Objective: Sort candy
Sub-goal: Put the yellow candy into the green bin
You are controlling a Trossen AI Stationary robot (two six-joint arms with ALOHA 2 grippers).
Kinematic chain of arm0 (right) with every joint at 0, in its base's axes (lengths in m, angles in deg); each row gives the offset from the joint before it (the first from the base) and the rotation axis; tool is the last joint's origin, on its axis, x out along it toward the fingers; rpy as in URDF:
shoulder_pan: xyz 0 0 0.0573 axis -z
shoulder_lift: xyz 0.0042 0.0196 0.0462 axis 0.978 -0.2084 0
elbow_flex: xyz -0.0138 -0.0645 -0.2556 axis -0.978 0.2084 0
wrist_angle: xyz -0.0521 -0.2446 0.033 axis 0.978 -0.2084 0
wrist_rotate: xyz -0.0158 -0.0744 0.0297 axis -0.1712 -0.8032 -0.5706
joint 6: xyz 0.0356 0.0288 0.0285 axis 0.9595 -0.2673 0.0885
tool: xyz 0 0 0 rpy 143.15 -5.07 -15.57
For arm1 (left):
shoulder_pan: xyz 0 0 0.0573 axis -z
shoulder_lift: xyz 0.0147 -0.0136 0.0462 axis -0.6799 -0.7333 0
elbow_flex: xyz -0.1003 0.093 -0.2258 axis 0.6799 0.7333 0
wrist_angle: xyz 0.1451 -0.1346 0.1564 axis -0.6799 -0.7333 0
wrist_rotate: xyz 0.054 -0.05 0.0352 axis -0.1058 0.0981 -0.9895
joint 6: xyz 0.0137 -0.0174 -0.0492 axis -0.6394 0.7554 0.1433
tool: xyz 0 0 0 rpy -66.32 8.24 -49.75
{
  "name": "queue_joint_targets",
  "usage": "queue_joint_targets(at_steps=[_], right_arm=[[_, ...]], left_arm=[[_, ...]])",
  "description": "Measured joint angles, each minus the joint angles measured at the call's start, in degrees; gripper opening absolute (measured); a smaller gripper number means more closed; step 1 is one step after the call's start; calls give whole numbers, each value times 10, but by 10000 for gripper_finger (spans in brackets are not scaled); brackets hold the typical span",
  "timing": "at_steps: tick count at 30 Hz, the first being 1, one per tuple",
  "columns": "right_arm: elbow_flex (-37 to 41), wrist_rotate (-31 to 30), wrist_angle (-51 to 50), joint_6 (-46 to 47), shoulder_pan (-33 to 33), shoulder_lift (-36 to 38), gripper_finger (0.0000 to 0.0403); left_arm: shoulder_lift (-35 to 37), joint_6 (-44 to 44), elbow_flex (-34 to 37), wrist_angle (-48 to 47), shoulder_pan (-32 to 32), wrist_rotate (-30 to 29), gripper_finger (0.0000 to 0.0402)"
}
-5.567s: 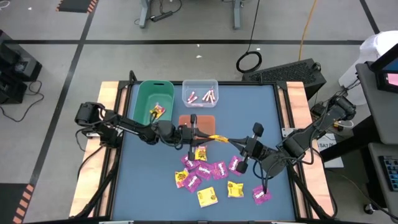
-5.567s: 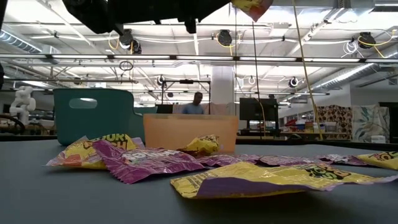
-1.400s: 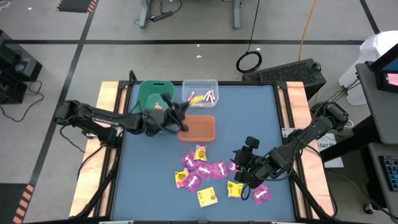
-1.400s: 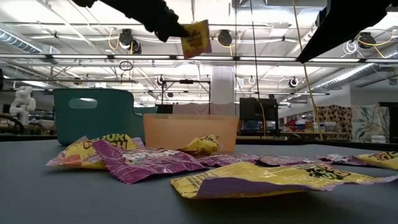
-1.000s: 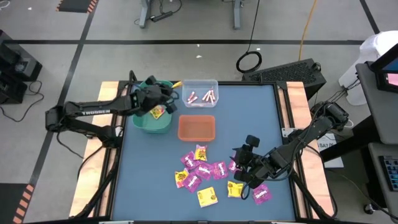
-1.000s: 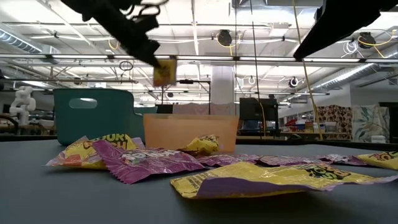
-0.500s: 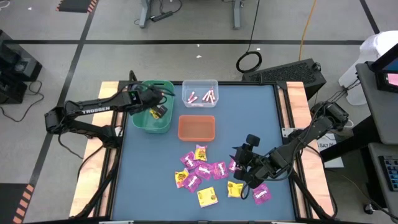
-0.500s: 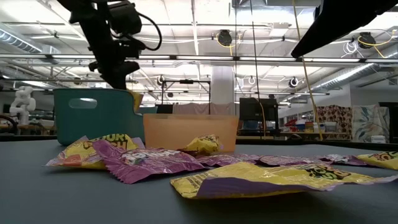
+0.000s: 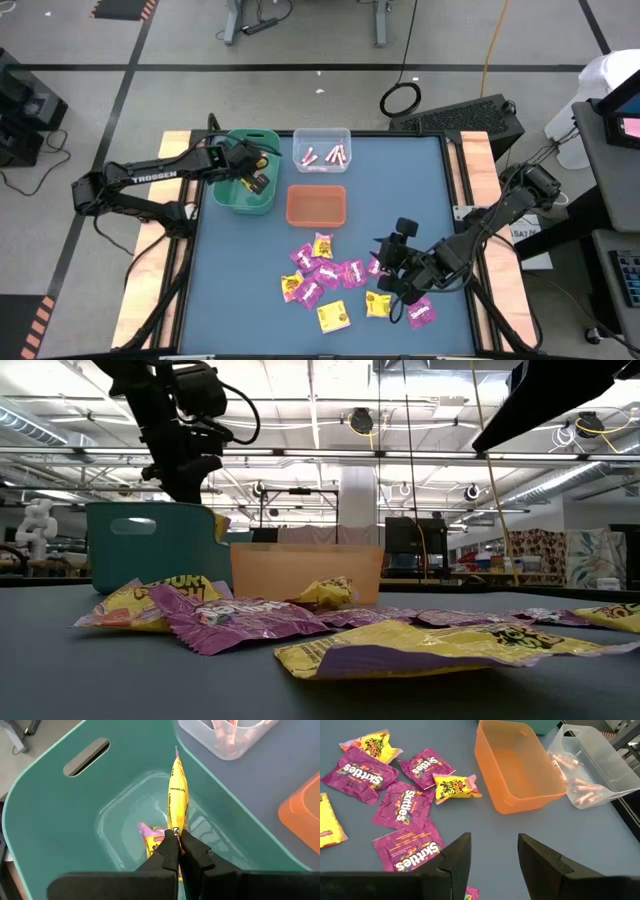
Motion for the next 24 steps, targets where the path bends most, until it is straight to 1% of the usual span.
queue_joint_targets(at_steps=[3,6,8,11,13,16,20,24], right_arm=[[0,2,-3,0,-1,0,153],[0,13,-6,0,-3,0,153],[0,15,-9,4,-6,0,153],[0,19,-11,12,-9,0,153],[0,33,-11,17,-10,0,153],[0,55,-11,25,-16,0,153],[0,96,-9,44,-32,0,153],[0,130,4,72,-58,0,153]], left_arm=[[0,1,0,0,0,0,7],[0,1,0,-1,0,0,26],[0,1,0,-1,0,0,49],[0,-3,0,0,0,-1,96],[3,-9,0,-1,0,-9,127],[24,-15,0,0,9,-1,164],[73,-3,0,8,52,26,185],[102,12,0,41,132,44,187]])
